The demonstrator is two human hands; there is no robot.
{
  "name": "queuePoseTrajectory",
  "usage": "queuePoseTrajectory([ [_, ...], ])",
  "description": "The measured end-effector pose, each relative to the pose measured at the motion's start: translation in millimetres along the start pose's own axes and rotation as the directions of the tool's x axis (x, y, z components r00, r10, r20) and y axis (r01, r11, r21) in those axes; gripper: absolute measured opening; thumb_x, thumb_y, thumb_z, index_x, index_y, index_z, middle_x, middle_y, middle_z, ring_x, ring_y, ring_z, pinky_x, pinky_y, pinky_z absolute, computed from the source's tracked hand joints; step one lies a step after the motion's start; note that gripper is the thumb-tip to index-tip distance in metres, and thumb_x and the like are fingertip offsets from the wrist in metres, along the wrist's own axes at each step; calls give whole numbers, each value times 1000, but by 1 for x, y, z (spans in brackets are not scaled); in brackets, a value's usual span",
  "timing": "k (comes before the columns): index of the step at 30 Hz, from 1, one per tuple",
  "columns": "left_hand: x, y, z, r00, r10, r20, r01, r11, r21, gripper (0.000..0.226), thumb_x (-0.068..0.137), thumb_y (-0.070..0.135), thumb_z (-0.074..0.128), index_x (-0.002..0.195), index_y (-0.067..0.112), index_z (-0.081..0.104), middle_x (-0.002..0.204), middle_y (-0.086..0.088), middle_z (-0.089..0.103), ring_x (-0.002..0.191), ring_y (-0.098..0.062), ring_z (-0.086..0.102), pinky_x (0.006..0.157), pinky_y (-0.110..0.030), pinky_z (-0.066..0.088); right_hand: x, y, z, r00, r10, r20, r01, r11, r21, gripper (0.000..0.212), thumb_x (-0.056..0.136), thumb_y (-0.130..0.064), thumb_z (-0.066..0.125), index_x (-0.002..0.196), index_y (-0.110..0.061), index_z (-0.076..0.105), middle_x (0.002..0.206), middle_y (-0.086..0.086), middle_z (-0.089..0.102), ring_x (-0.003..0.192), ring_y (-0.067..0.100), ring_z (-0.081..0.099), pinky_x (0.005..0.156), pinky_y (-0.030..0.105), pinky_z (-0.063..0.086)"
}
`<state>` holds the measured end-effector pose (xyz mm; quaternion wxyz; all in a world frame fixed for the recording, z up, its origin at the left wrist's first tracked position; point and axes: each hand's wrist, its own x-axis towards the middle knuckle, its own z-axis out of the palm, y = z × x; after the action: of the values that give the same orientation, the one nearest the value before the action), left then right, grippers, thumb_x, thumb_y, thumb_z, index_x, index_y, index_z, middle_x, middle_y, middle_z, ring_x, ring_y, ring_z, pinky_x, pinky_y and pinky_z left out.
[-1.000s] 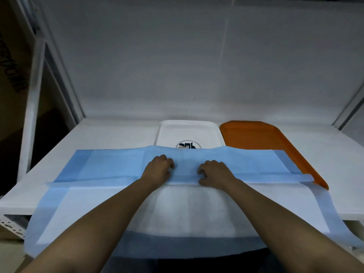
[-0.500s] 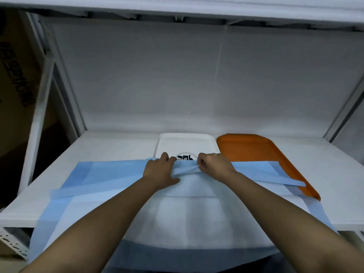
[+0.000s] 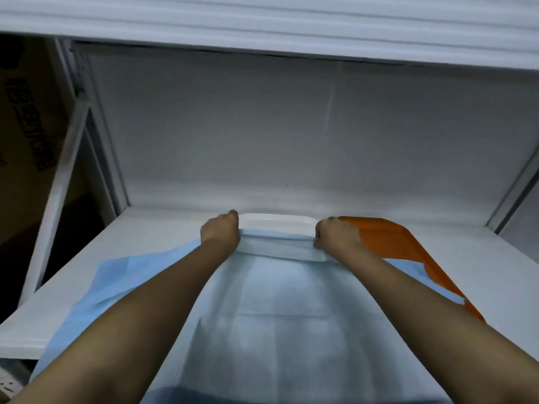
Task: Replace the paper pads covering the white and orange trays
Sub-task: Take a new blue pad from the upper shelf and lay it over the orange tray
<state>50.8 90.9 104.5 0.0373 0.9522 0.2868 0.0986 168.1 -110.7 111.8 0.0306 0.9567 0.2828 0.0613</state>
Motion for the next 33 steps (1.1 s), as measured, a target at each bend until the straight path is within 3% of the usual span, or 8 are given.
queuePoseTrajectory([
  [3, 25, -3, -13, 999, 1, -37, 2, 997, 81, 31, 88, 5, 48, 119, 11, 44, 110, -11, 63, 100, -32, 61, 71, -33, 41, 21, 9, -13, 997, 52, -51, -52, 999, -11, 24, 90, -15, 52, 112, -17, 62, 112, 6, 62, 101, 27, 61, 70, 28, 41],
  [9, 69, -8, -25, 999, -39, -20, 42, 979, 200, 30, 90, 7, 49, 119, 11, 52, 117, -10, 58, 109, -29, 58, 78, -31, 43, 67, 20, -23, 990, 76, -119, -83, 995, -50, 19, 87, -4, 50, 101, -10, 60, 95, 6, 68, 79, 26, 62, 60, 25, 41],
  [13, 97, -22, -22, 990, -142, -10, 142, 985, 94, 32, 88, 3, 50, 120, 8, 54, 120, -14, 54, 111, -32, 55, 85, -35, 46, 101, 18, -11, 986, 138, -93, -128, 987, 100, 30, 88, -5, 49, 117, -9, 46, 95, 7, 70, 81, 26, 67, 71, 28, 54],
  [16, 115, -32, -5, 979, -190, -67, 179, 974, -137, 24, 89, 5, 46, 112, 6, 55, 115, -17, 55, 105, -36, 56, 80, -37, 44, 119, 15, 3, 977, 194, -83, -166, 950, 263, 32, 94, -12, 40, 126, -9, 38, 99, 8, 69, 82, 27, 68, 73, 32, 55],
  [22, 133, -41, 35, 968, -196, -158, 75, 824, -562, 17, 91, 14, 53, 105, 7, 59, 110, -16, 59, 95, -32, 58, 72, -27, 38, 146, 12, 30, 933, 355, -50, -207, 646, 735, 11, 88, -16, 52, 96, -16, 44, 89, 6, 70, 77, 26, 68, 75, 38, 55],
  [26, 128, -40, 58, 980, -48, -192, -52, 874, -483, 42, 89, 18, 59, 130, 11, 50, 137, -13, 44, 120, -29, 49, 93, -35, 43, 149, 10, 49, 953, 302, -19, -142, 502, 853, 34, 91, -15, 54, 123, -13, 44, 118, 8, 62, 98, 25, 61, 79, 31, 46],
  [30, 118, -40, 82, 994, 102, 32, -88, 950, -299, 86, 86, 36, 63, 152, 21, 9, 159, -8, -5, 142, -29, 23, 105, -43, 38, 138, 9, 75, 977, 60, 204, -197, 618, 761, 76, 91, -19, 60, 150, -10, 13, 153, 10, 27, 133, 31, 39, 101, 32, 36],
  [33, 109, -40, 102, 981, 150, 122, -127, 976, -177, 91, 87, 49, 58, 152, 28, -2, 158, -5, -17, 146, -28, 13, 108, -41, 35, 125, 13, 98, 949, 34, 313, -205, 820, 534, 82, 90, -39, 59, 151, -15, 10, 158, 6, 16, 143, 27, 23, 114, 42, 24],
])
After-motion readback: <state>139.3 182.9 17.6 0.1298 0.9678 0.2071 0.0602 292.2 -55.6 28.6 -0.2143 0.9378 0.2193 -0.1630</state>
